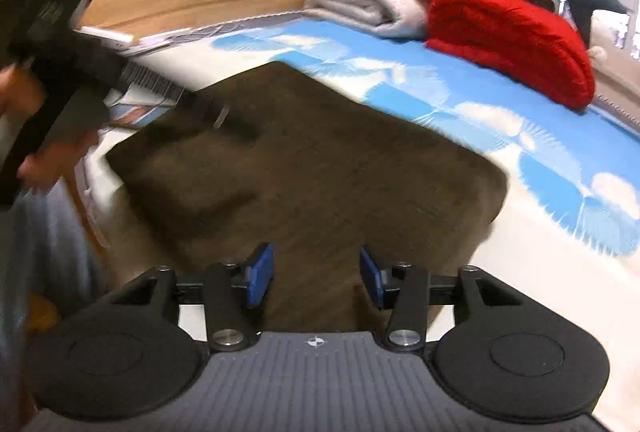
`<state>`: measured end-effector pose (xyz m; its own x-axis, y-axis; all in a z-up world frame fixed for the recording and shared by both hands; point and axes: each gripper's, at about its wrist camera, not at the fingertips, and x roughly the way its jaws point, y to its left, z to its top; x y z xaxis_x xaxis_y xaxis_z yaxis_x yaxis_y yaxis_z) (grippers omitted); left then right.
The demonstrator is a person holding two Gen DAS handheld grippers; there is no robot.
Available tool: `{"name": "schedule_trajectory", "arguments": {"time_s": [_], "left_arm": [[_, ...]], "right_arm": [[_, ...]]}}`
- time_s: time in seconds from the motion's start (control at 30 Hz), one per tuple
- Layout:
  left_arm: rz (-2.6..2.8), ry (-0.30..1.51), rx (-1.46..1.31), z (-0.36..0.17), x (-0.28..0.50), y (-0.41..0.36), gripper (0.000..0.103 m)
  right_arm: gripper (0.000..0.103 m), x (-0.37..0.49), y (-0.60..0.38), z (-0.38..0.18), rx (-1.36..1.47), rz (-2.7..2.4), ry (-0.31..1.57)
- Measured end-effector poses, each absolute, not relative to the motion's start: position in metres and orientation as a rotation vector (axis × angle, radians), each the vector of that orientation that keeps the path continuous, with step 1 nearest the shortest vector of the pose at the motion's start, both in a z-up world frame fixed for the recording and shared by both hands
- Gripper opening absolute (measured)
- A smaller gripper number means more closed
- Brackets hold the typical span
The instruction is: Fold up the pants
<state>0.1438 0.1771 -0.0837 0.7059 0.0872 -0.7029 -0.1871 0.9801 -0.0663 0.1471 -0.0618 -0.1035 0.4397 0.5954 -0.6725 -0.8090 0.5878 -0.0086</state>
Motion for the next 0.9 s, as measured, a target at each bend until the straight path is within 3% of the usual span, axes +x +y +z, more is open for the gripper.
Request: {"name": "schedule_trajectory", "arguments": {"time_s": [0.07,0.17,0.27,0.3,0.4,0.43,0.7,0.8,0.9], "left_arm": [[0.182,0.852,-0.06,-0.099,0.154,0.173,0.102],[0.166,0.822,0.082,-0.099,0.148,0.151,0.103],[0.13,0.791,0.007,-0.084,0.134,0.156,0.102],[0.133,0.77,-0.028,-0.079,0.13,0.164,0.102],[0.179,0.72,-0.146,-0.059,0.128,0.191,0.103],[0.197,0.725,-0.181,-0.056,0.131,0.2,0.103],[0.134,0.982,-0.318,-0.102,0.2,0.244,0.103],[0.124,0.994,-0.33,-0.113,0.206,0.247,0.103],[0.119,0.997,-0.366,-0.118,0.208,0.254,0.103]], "right_arm": [[0.052,0.134,-0.059,-0.124,-0.381,0.865,0.677],[0.052,0.129,-0.054,-0.129,-0.396,0.87,0.618],[0.055,0.142,-0.068,-0.112,-0.243,0.831,0.707],[0.06,0.146,-0.074,-0.105,-0.182,0.809,0.72],[0.088,0.15,-0.098,-0.089,0.003,0.766,0.701],[0.091,0.155,-0.106,-0.088,0.064,0.747,0.701],[0.092,0.228,-0.128,-0.134,0.357,0.573,0.964],[0.094,0.237,-0.111,-0.155,0.417,0.617,1.058],[0.098,0.233,-0.095,-0.155,0.373,0.637,1.032]]}}
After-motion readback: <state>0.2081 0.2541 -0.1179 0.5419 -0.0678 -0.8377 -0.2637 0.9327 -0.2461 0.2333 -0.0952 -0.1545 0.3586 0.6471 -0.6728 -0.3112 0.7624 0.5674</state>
